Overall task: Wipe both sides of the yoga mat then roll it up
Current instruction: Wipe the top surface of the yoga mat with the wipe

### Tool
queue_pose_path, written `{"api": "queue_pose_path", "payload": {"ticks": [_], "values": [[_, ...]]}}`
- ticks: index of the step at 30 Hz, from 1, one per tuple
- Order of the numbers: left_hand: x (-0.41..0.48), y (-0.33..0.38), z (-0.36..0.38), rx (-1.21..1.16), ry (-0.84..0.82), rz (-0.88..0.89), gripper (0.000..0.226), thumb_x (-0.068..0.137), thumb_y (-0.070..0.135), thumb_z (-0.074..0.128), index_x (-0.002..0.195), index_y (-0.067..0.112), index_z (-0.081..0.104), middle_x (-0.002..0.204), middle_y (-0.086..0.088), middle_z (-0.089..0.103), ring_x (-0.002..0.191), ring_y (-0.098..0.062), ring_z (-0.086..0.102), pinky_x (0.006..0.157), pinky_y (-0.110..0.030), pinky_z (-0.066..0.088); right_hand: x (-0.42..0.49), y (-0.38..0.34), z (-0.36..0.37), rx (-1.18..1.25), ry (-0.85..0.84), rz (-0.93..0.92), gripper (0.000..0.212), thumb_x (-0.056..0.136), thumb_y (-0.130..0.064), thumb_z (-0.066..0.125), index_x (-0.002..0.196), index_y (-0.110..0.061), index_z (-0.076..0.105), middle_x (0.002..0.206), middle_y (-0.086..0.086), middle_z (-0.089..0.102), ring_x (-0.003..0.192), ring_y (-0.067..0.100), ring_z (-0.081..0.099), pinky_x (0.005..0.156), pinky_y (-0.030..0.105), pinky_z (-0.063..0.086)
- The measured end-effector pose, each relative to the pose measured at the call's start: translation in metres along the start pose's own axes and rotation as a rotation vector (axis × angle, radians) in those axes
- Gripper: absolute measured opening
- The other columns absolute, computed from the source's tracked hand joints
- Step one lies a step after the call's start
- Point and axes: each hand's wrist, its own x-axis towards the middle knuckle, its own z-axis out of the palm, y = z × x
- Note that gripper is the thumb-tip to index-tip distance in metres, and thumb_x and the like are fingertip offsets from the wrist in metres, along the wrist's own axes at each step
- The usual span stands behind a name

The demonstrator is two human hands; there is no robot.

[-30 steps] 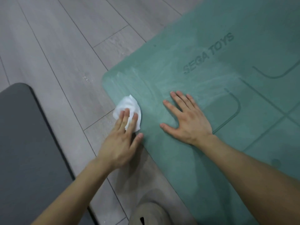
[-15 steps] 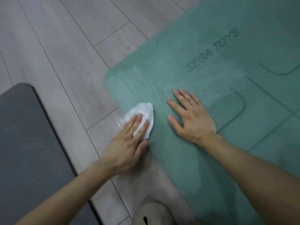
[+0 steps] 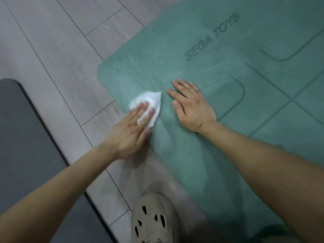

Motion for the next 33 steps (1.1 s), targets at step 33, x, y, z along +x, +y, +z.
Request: {"api": "queue_pose_path", "payload": {"ticks": [33], "values": [[-0.036,0.089,0.024,-0.002,-0.138,0.44,0.061,0.113,0.046,0.022,0.169,0.023,0.007,0.176,-0.007,-0.004,0.162,-0.019,-0.011,0.132,-0.037,-0.003,-0.055,0.048,-0.031,-0.075,-0.172,-0.05,0.06,0.104,-0.028,0.031,0.164,-0.019,0.033,0.174,0.003,0.023,0.162,0.019,0.013,0.132,0.045,0.01]]}}
